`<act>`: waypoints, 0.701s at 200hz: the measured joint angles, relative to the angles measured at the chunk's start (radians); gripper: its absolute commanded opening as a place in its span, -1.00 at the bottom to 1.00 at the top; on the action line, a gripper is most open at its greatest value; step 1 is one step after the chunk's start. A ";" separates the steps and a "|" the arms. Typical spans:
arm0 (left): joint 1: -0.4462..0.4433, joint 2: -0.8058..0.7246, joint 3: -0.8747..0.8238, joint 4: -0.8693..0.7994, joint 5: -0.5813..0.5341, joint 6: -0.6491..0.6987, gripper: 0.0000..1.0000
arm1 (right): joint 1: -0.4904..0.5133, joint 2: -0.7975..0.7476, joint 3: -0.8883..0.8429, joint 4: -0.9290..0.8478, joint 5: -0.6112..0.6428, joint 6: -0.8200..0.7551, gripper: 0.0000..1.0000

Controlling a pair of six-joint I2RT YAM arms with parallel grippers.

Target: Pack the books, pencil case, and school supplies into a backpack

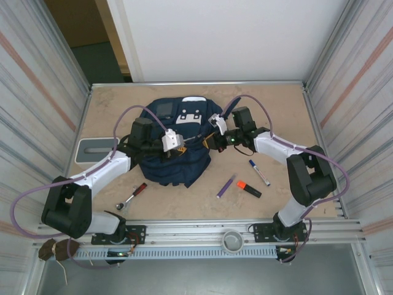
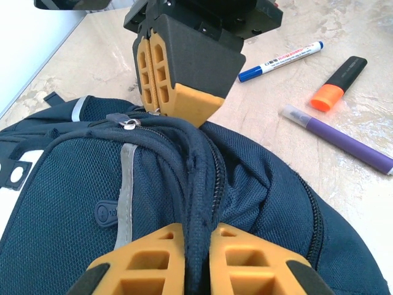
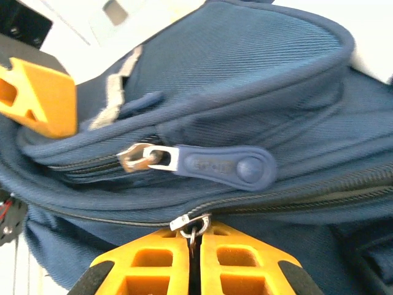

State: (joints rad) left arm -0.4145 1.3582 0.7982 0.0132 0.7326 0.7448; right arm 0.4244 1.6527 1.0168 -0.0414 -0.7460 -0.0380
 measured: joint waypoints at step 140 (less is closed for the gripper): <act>0.000 0.000 0.000 0.008 0.018 0.000 -0.79 | -0.044 0.118 0.184 -0.181 0.249 0.159 -0.79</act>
State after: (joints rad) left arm -0.4145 1.3582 0.7982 0.0216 0.7509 0.7448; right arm 0.3805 1.7706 1.2007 -0.2226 -0.4973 0.1211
